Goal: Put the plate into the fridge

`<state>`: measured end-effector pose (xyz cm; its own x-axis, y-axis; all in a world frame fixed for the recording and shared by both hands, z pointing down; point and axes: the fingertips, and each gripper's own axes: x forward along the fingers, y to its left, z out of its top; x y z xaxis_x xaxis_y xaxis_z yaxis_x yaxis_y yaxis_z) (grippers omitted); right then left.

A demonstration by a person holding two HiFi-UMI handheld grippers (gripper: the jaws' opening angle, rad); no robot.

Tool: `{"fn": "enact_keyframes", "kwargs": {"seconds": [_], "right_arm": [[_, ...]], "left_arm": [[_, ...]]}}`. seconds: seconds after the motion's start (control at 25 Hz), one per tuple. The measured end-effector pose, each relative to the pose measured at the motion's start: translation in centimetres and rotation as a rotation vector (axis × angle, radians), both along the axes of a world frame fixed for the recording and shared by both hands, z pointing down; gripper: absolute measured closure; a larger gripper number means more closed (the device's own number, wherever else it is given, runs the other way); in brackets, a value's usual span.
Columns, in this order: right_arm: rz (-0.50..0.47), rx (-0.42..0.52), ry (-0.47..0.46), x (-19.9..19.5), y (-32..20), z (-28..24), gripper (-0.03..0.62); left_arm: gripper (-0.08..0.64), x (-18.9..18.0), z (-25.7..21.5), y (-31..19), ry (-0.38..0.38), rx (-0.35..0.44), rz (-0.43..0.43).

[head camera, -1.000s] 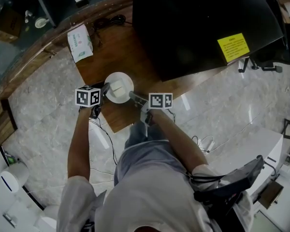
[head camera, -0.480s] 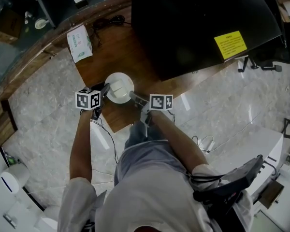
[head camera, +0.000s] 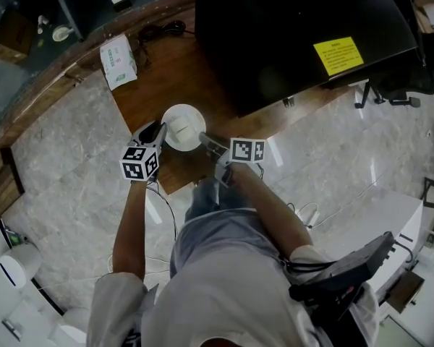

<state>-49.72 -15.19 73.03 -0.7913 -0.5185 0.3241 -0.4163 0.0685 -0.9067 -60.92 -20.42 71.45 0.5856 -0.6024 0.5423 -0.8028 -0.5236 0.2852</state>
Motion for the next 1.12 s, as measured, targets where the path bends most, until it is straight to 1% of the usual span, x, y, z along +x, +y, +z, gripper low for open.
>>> {"fn": "enact_keyframes", "kwargs": {"seconds": [0.16,0.28,0.36,0.44,0.56,0.72,0.84,0.96,1.04,1.12], "right_arm": [[0.023,0.015,-0.004,0.4,0.7,-0.8,0.569],[0.053,0.036,-0.018,0.9,2.0,-1.9,0.569],[0.072,0.042,-0.033,1.6,3.1,-3.0,0.569],[0.089,0.045,-0.053,2.5,3.6,-4.3,0.569],[0.105,0.058,-0.074,5.3,5.3,-5.9,0.569],[0.106,0.101,-0.064,11.1,9.2,-7.7,0.569],[0.111,0.13,-0.041,16.7,11.9,-8.3,0.569],[0.118,0.129,-0.04,22.7,15.6,-8.7,0.569],[0.121,0.126,-0.047,27.5,18.7,-9.7,0.569],[0.13,0.123,-0.053,34.3,21.7,-11.5,0.569]], "left_arm": [[0.457,1.9,-1.7,1.7,-0.014,0.058,0.014],[0.457,3.4,-2.8,4.2,-0.002,0.081,0.027],[0.457,4.2,-4.1,5.7,0.02,0.091,0.017],[0.463,5.1,-5.7,6.4,0.036,0.107,0.004],[0.476,8.3,-7.7,8.7,0.012,0.162,0.012],[0.516,15.0,-9.6,13.5,-0.047,0.237,0.016],[0.537,20.8,-10.2,16.4,-0.075,0.274,-0.018],[0.541,27.2,-11.0,20.2,-0.086,0.315,-0.058],[0.541,32.5,-11.9,23.2,-0.093,0.341,-0.071],[0.541,39.7,-13.4,26.2,-0.096,0.363,-0.078]]}}
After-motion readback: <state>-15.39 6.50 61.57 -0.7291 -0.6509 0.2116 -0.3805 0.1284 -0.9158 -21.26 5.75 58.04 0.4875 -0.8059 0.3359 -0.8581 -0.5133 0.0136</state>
